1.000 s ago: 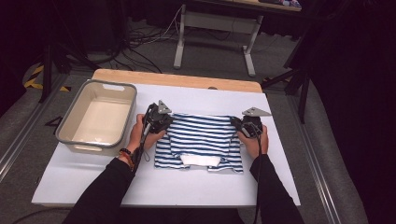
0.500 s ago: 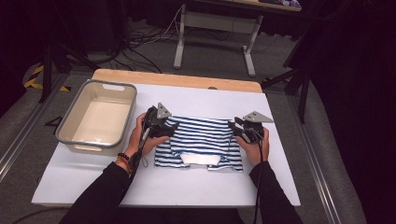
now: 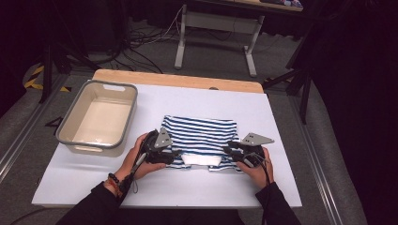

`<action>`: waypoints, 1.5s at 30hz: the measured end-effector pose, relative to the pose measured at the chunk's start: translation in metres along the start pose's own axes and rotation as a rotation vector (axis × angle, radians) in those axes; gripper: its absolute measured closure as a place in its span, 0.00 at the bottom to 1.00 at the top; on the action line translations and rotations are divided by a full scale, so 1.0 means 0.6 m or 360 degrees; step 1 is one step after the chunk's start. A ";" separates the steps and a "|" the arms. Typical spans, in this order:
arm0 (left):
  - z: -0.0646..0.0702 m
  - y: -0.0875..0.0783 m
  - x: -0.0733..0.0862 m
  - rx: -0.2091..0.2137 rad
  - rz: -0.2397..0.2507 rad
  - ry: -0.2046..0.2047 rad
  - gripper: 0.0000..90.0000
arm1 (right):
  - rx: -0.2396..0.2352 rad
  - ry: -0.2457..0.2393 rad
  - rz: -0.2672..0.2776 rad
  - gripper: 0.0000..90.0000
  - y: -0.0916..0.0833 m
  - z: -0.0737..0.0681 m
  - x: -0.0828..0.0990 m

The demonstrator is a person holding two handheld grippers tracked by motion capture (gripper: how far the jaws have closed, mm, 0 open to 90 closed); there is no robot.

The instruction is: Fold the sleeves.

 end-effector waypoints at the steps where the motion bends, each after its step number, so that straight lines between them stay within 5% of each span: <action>1: 0.002 0.001 0.003 0.0017 -0.0024 0.0029 0.41 | -0.0017 -0.0010 -0.0022 0.72 -0.001 -0.004 0.005; 8: 0.012 0.016 0.010 0.0104 -0.0074 0.0079 0.58 | -0.0109 -0.0014 -0.0077 0.71 -0.003 -0.020 0.026; 16: 0.009 0.033 0.014 0.0176 -0.0111 0.0036 0.73 | -0.0118 -0.0038 -0.0111 0.74 -0.002 -0.025 0.034; 23: 0.014 0.030 0.012 0.0191 -0.0128 0.0081 0.92 | -0.0087 -0.0081 -0.0132 0.94 0.008 -0.030 0.038; 33: 0.018 0.004 0.001 0.0198 -0.0055 0.0115 0.93 | -0.0052 -0.0081 -0.0008 0.96 -0.025 -0.033 0.021; 45: 0.034 -0.007 0.005 0.0233 -0.0104 0.0188 0.93 | -0.0080 -0.0106 -0.0050 0.96 -0.035 -0.044 0.020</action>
Point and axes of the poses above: each handheld gripper's, and its own axes: y roughly forward along the jaws, x roughly out of its underside, z roughly to its right, the point moved 2 cm from there along y, roughly forward along the jaws, and after that the axes turned 1 degree about x, right-handed, at the moved point
